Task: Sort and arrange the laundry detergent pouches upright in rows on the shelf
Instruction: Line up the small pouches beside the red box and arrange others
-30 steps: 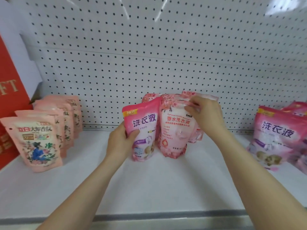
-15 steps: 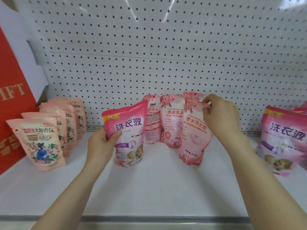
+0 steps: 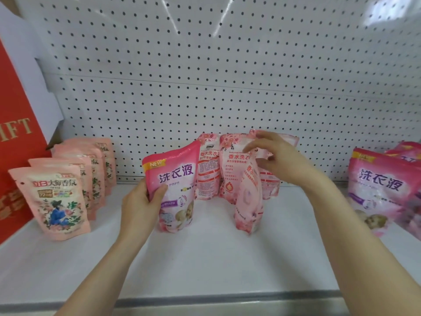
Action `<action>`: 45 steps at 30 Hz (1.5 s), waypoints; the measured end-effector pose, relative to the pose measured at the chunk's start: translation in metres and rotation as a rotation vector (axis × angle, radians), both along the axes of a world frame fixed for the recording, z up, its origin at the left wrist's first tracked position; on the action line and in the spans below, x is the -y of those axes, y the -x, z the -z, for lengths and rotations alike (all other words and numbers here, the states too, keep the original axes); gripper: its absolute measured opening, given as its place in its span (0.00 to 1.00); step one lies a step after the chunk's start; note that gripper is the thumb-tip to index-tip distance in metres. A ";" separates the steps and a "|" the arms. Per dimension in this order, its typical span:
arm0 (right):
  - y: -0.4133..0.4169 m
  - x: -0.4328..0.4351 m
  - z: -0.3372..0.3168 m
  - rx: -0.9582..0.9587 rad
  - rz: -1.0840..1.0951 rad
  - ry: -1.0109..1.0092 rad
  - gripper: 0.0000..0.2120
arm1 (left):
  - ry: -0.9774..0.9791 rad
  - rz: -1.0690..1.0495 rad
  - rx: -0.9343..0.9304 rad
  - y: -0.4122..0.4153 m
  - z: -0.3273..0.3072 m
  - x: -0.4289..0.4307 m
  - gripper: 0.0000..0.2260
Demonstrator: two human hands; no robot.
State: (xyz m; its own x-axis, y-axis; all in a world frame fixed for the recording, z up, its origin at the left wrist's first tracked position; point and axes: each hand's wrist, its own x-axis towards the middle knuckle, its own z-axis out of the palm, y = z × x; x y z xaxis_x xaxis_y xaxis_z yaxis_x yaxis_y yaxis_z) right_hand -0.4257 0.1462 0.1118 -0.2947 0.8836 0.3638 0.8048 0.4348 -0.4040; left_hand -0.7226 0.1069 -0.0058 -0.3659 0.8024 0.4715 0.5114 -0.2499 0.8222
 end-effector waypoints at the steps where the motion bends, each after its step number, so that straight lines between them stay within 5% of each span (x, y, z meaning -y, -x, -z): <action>1: 0.001 -0.002 0.001 -0.029 0.017 -0.057 0.10 | 0.003 0.006 0.003 0.000 0.000 0.000 0.05; 2: 0.004 -0.003 0.001 -0.047 0.041 -0.125 0.05 | 0.006 0.011 0.007 0.001 0.001 0.000 0.05; 5: 0.016 -0.005 0.001 -0.080 0.135 -0.268 0.09 | 0.006 0.029 0.022 0.002 0.000 0.000 0.04; 9: 0.037 -0.004 0.004 -0.190 0.161 -0.238 0.11 | 0.015 0.042 0.012 0.004 0.000 -0.001 0.04; 20: 0.041 0.002 0.014 -0.104 0.217 -0.263 0.10 | 0.019 0.061 0.002 0.008 -0.001 0.002 0.04; 34: -0.008 -0.002 0.019 0.056 0.539 -0.342 0.11 | 0.044 0.077 0.146 0.006 0.003 0.003 0.04; 41: -0.025 0.028 0.038 -0.228 0.428 -0.325 0.23 | 0.058 0.189 0.209 -0.036 0.005 0.001 0.16; 45: -0.070 0.050 0.078 -0.464 0.644 -0.450 0.21 | 0.066 0.297 0.236 -0.070 0.005 0.001 0.14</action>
